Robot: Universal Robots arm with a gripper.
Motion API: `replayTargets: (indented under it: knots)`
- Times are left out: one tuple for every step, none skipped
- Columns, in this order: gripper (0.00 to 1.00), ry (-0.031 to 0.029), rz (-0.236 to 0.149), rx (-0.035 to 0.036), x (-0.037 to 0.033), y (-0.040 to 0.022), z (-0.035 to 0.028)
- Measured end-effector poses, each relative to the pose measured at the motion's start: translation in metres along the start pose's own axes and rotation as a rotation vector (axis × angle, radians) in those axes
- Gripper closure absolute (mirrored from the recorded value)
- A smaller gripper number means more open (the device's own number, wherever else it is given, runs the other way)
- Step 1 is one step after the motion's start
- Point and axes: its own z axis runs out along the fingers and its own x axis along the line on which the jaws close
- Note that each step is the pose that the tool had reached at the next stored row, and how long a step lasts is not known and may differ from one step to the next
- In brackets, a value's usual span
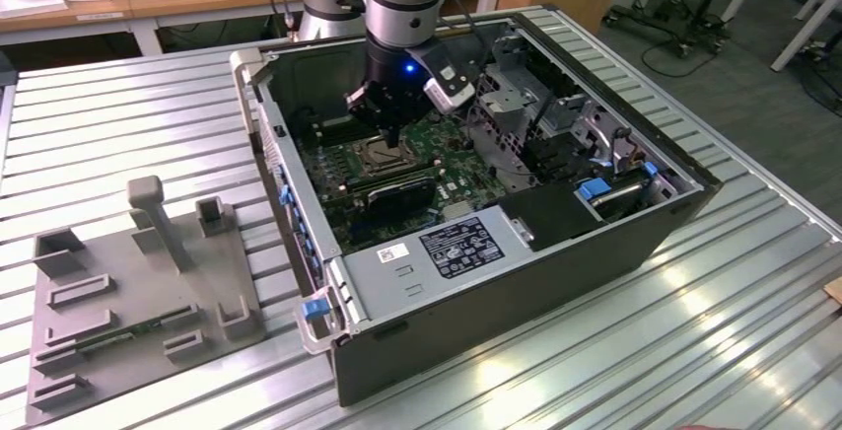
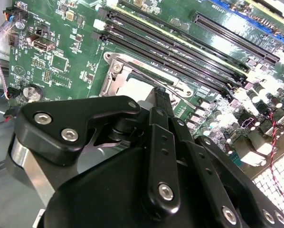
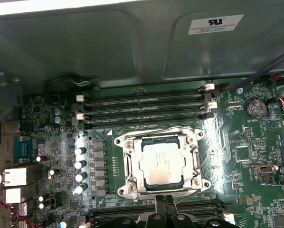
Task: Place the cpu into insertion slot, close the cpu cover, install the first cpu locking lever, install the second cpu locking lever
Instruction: 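Install the second cpu locking lever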
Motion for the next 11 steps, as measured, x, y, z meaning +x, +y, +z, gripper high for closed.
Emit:
replayTargets:
  knots:
    - [0.89,0.0000,0.000,0.0000,0.0001,0.0000,0.0000]
    - [0.89,-0.0001,0.000,0.0001,0.0003,0.0000,0.0000]
    - [0.89,-0.0005,0.000,0.0000,0.0006,-0.0001,0.0000]
    - [0.89,-0.0007,0.000,0.0000,0.0008,-0.0001,0.0000]
    - [0.89,-0.0012,0.000,-0.0001,0.0013,-0.0001,0.0000]
    - [0.89,-0.0012,0.000,-0.0001,0.0015,-0.0002,0.0000]
    - [0.89,-0.0011,0.000,-0.0001,0.0015,-0.0001,0.0000]
    - [0.89,-0.0012,0.000,-0.0001,0.0017,-0.0002,0.0000]
    - [0.89,-0.0012,0.000,-0.0001,0.0019,-0.0002,0.0000]
    - [0.89,-0.0012,0.000,-0.0001,0.0022,-0.0002,0.0000]
    - [0.89,-0.0012,0.000,-0.0001,0.0024,-0.0002,0.0000]
